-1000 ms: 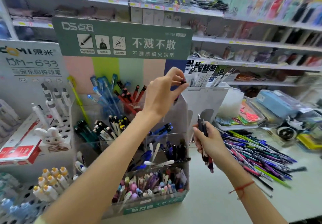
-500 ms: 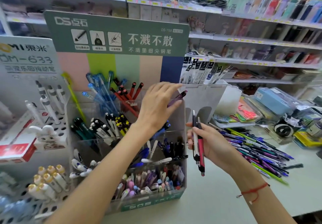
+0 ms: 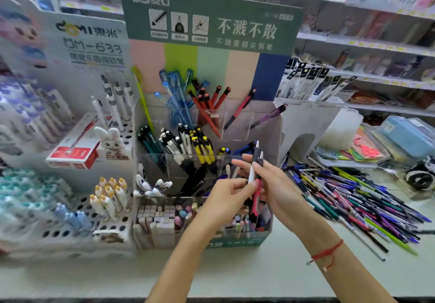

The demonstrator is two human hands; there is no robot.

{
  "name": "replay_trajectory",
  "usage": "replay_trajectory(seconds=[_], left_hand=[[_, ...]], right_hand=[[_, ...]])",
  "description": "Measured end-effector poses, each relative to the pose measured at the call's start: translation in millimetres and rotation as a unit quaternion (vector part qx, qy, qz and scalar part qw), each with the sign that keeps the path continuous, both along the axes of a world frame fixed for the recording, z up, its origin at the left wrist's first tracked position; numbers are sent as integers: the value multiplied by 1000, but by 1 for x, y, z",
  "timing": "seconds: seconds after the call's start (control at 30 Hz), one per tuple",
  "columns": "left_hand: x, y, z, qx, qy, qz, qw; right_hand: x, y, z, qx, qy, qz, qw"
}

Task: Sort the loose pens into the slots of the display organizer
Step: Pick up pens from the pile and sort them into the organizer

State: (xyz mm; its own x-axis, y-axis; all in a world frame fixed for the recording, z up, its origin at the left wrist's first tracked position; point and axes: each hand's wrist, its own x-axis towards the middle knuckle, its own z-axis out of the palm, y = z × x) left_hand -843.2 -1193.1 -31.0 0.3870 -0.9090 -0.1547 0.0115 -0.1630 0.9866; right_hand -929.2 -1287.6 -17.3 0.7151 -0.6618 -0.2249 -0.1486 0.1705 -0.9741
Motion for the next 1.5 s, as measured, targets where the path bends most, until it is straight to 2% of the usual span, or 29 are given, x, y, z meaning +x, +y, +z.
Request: replay_trajectory(seconds=[0.1,0.2,0.3,0.37,0.5,0.73,0.83,0.97,1.03,1.2,1.33,1.5], left_hand=[[5,9,3,-2,45,21,999],[10,13,7,-29,104,100,989],[14,11,13,-69,119,173,975],[12,6,16,-85,134,170,973],[9,-6,22,-95,156,160,970],[49,6,21,-99,164,189,963],[55,18,17,-86,119,187,971],[58,36,11,-96,-4,232,968],[61,47,13,-105,-46,246,962],[72,69,21,-101,-91,339,931],[74,79,23,-132,-98,412,896],[85,82,20,-141,-159,455,865]], right_hand=[[3,2,6,-48,35,26,998],[3,6,8,-67,74,6,995],[-2,12,7,-108,121,20,987],[-2,17,7,-113,83,34,990],[-1,17,16,-163,-25,-19,986],[-12,-29,33,-303,-9,-148,942],[-5,-58,48,-381,33,-154,911],[20,-82,61,-475,104,-128,864],[36,-90,66,-495,122,-99,854],[80,-99,73,-521,188,-12,833],[105,-93,70,-518,171,-58,836],[112,-82,53,-566,196,-88,796]])
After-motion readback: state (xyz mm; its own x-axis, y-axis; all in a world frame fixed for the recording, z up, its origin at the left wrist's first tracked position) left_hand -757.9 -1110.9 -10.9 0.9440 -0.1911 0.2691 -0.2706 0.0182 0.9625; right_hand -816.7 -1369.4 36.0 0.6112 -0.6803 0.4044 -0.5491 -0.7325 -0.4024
